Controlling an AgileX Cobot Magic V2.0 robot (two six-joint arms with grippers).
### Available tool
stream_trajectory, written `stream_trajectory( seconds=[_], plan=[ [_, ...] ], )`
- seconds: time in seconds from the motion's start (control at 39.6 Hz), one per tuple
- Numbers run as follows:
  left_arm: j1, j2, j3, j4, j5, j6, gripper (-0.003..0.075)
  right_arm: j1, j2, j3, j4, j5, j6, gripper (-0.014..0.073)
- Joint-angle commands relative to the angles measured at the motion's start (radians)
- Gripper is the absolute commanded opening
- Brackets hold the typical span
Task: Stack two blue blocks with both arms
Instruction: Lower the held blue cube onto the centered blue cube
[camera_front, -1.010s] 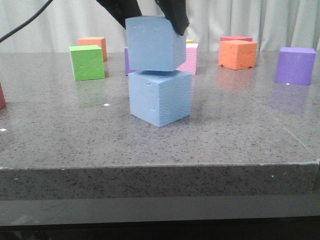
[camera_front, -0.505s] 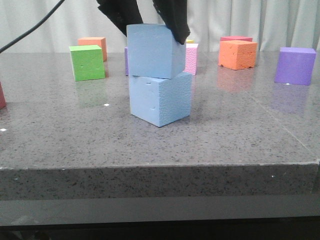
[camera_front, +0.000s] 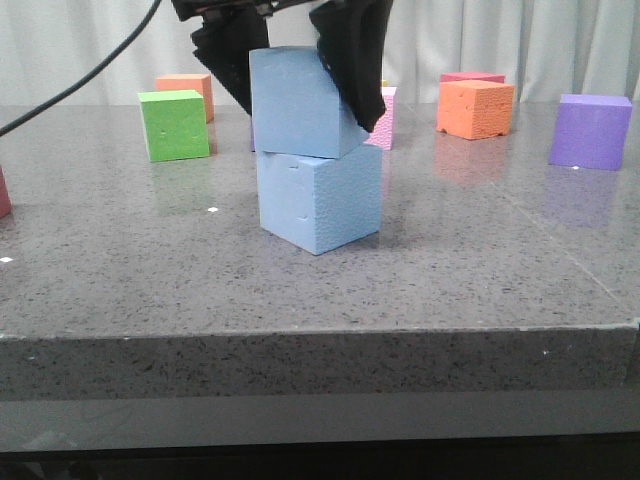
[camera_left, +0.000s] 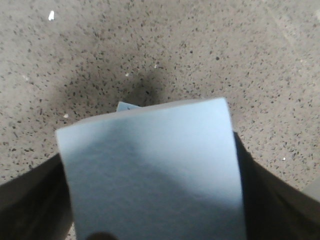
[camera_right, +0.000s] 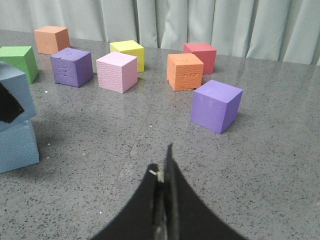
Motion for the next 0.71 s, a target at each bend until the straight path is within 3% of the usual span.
stream_trajectory(
  seconds=[0.0,0.68],
  plan=[
    [-0.006,-0.055,-0.025,-0.014,-0.028,-0.017,0.0549,-0.002,0.007,-0.026,0.009,-0.07,-0.008,-0.0068],
    [-0.006,-0.072,-0.148,0.038,0.059,-0.024,0.0549,-0.002,0.007,-0.026,0.009,-0.07,-0.008,-0.0068]
  ],
)
